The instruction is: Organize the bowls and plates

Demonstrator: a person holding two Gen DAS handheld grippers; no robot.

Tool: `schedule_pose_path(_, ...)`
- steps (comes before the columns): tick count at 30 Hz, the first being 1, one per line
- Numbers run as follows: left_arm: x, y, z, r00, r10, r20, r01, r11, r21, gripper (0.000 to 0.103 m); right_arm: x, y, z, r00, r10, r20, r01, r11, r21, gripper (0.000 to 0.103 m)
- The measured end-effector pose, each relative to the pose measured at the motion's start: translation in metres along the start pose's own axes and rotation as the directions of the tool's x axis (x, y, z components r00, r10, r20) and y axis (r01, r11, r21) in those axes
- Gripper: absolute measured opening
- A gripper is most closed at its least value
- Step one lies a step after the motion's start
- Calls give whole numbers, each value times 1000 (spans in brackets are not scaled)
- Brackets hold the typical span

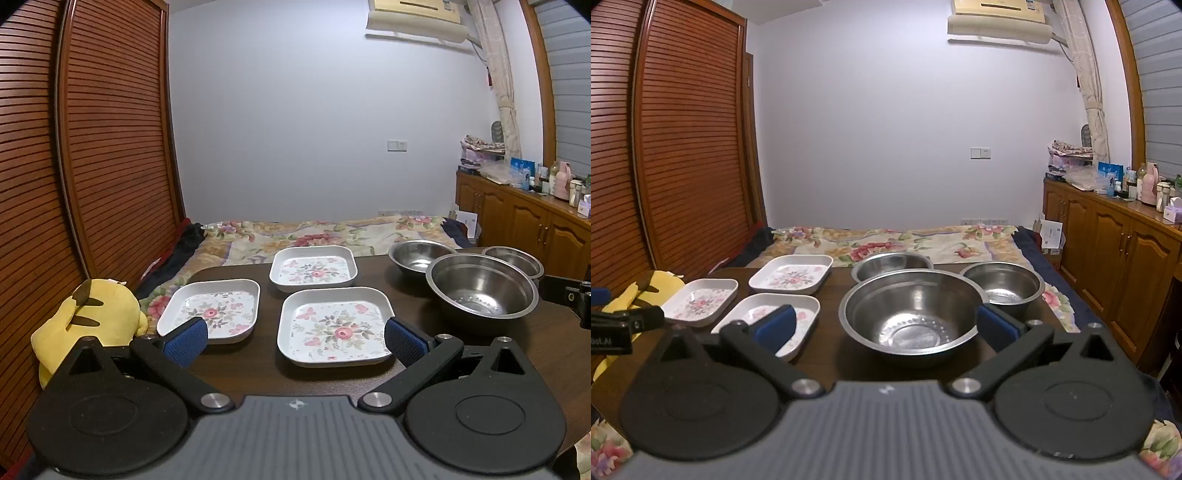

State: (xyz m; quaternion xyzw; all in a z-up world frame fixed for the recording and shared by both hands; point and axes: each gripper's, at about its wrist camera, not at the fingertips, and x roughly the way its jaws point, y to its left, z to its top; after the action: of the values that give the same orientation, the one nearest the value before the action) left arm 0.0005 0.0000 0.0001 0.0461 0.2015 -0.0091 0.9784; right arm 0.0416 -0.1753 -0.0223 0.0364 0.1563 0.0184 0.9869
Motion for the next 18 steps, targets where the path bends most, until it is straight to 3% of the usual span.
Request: schedule_pose_path(18, -1, -4, 0, 1000, -1, 5, 1, 1000, -2, 103, 0, -2, 0, 1000, -4, -10, 4, 1000, 2, 103)
